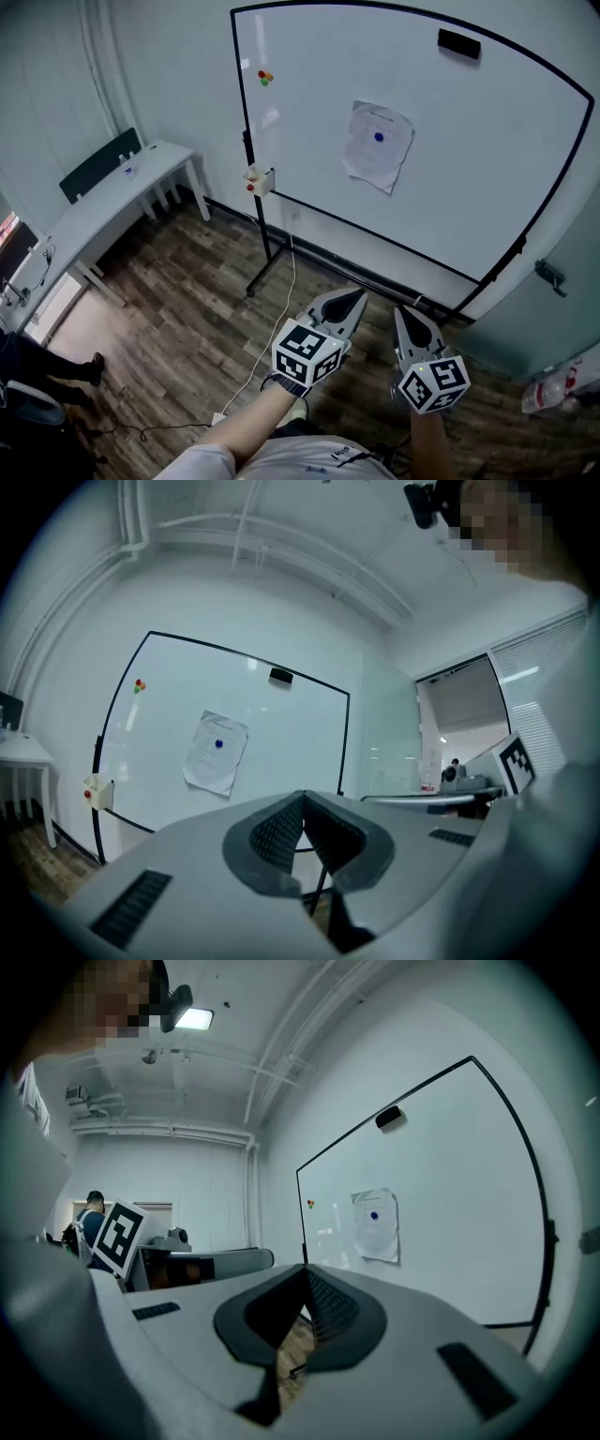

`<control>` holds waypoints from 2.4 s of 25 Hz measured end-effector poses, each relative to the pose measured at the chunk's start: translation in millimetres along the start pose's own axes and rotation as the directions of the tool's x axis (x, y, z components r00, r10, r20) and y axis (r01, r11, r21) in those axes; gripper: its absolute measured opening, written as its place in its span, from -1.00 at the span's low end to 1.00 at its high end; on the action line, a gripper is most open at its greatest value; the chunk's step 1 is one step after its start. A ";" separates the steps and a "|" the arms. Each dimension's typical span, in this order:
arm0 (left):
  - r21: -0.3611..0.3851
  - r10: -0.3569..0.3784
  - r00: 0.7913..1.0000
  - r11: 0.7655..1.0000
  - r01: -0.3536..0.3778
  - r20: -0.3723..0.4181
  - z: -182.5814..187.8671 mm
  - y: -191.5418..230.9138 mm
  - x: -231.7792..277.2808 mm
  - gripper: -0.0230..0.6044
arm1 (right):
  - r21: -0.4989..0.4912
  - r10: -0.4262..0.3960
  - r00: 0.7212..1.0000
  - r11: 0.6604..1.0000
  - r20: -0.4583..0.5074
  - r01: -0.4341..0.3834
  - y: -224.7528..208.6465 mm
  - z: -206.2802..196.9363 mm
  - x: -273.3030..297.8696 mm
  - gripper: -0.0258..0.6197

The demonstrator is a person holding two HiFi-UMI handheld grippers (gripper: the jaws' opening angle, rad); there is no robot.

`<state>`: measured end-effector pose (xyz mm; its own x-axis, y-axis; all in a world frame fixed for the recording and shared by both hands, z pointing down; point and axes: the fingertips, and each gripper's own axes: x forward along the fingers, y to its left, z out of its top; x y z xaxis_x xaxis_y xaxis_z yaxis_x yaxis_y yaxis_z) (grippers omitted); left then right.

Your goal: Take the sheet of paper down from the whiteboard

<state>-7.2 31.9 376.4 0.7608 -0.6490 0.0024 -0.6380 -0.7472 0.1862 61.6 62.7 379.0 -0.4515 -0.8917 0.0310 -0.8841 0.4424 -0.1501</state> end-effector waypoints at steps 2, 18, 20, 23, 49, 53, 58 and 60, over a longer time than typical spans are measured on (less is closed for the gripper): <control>0.013 -0.018 1.000 1.000 0.018 0.000 9.0 27.0 15.5 -0.88 | -0.003 -0.031 1.000 1.000 0.004 0.031 -9.0 5.8 28.5 -0.91; 0.030 -0.029 1.000 0.999 0.029 0.004 33.8 169.9 170.3 -0.88 | 0.006 -0.104 0.995 0.995 0.000 0.104 -144.0 20.6 202.8 -0.91; 0.040 0.000 1.000 0.999 0.000 0.001 38.0 184.7 190.4 -0.88 | -0.002 -0.081 0.997 0.997 0.003 0.081 -162.7 28.6 226.0 -0.91; 0.067 0.036 0.999 0.997 -0.037 0.010 53.0 203.2 223.1 -0.88 | -0.021 -0.041 0.999 0.999 0.015 0.041 -188.9 48.3 260.4 -0.91; 0.289 0.199 0.977 0.933 -0.214 0.083 98.9 305.6 378.9 -0.49 | -0.024 -0.134 0.991 0.991 0.004 0.134 -309.9 61.6 376.2 -0.83; 0.325 0.228 0.970 0.914 -0.244 0.086 99.1 314.8 395.5 -0.43 | -0.022 -0.149 0.989 0.989 0.005 0.149 -315.9 61.8 382.0 -0.67; 0.319 0.264 0.959 0.904 -0.283 0.103 97.4 324.4 406.5 -0.43 | -0.027 -0.159 0.987 0.987 0.009 0.159 -320.8 61.3 389.6 -0.67; 0.312 0.268 0.957 0.905 -0.290 0.110 97.4 326.1 409.3 -0.42 | -0.028 -0.162 0.987 0.986 0.012 0.162 -322.1 61.2 392.2 -0.67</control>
<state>84.5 -491.3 342.4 0.5438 -0.8373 -0.0560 -0.8347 -0.5329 -0.1388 176.6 -435.4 379.0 -0.3010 -0.9527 0.0429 -0.9486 0.2945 -0.1155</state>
